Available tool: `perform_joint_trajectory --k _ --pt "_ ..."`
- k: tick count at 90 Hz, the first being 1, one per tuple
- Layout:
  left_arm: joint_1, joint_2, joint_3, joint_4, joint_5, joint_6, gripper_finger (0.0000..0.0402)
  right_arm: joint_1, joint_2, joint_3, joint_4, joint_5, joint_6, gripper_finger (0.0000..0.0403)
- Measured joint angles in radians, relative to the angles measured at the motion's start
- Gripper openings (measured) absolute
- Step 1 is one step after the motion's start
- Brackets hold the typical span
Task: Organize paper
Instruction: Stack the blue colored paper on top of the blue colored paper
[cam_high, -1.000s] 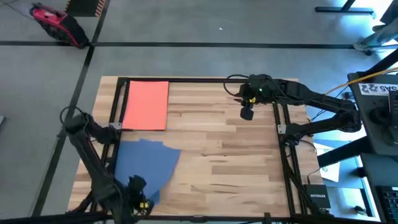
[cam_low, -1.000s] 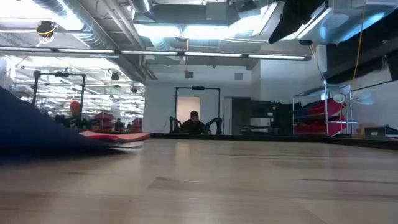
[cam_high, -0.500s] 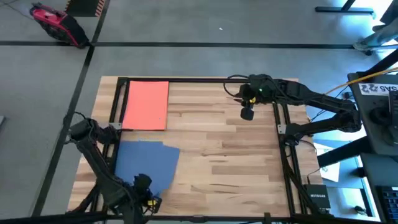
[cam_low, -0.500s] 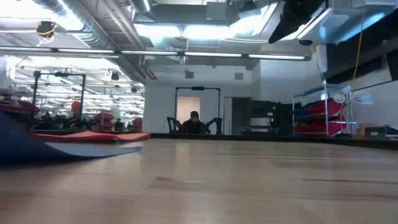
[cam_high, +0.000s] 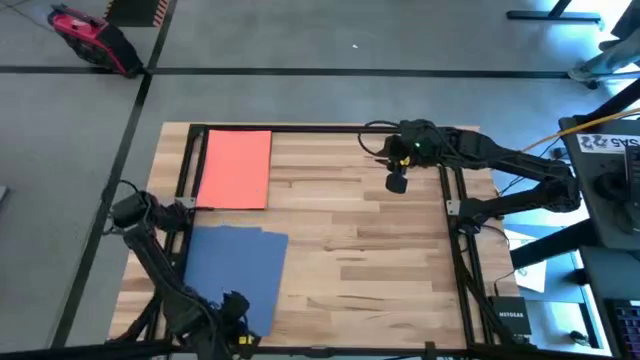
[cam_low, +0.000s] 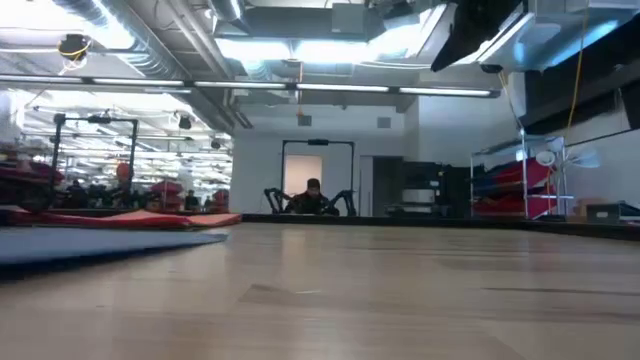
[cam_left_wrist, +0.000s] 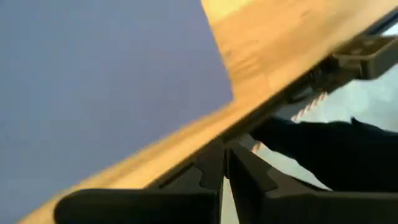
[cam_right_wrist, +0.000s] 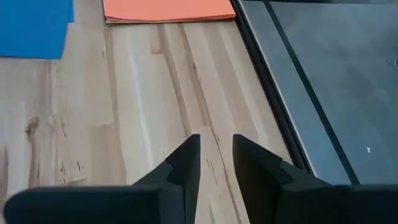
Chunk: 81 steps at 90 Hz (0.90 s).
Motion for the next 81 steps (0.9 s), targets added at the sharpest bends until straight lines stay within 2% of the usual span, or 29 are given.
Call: perform_joint_trajectory --k 14,22,28,40,60,70,81 --pt "-0.013 0.0 -0.023 0.004 0.001 -0.028 0.0067 0.0 0.0 0.0 -0.001 0.0 0.0 0.0083" --pt "0.004 -0.001 -0.024 -0.036 0.003 0.054 0.0077 0.0 0.0 0.0 -0.002 0.0 0.0 0.0083" --pt "0.032 -0.005 -0.024 -0.071 0.01 0.122 0.0065 0.0 0.0 0.0 -0.001 0.0 0.0 0.0083" --pt "0.112 -0.012 -0.024 -0.084 0.014 0.257 0.0011 0.0 0.0 0.0 -0.002 0.006 0.0 0.0081" --pt "0.227 -0.016 -0.024 -0.058 0.026 0.425 0.0001 0.001 0.0 0.0 -0.002 0.008 -0.001 0.0034" --pt "0.276 -0.016 -0.024 -0.042 0.027 0.659 0.0 0.001 0.0 0.0 -0.002 0.008 -0.012 0.0006" --pt "0.362 -0.015 -0.024 -0.058 0.027 1.011 0.0 0.001 0.0 0.0 -0.002 0.008 -0.028 0.0007"
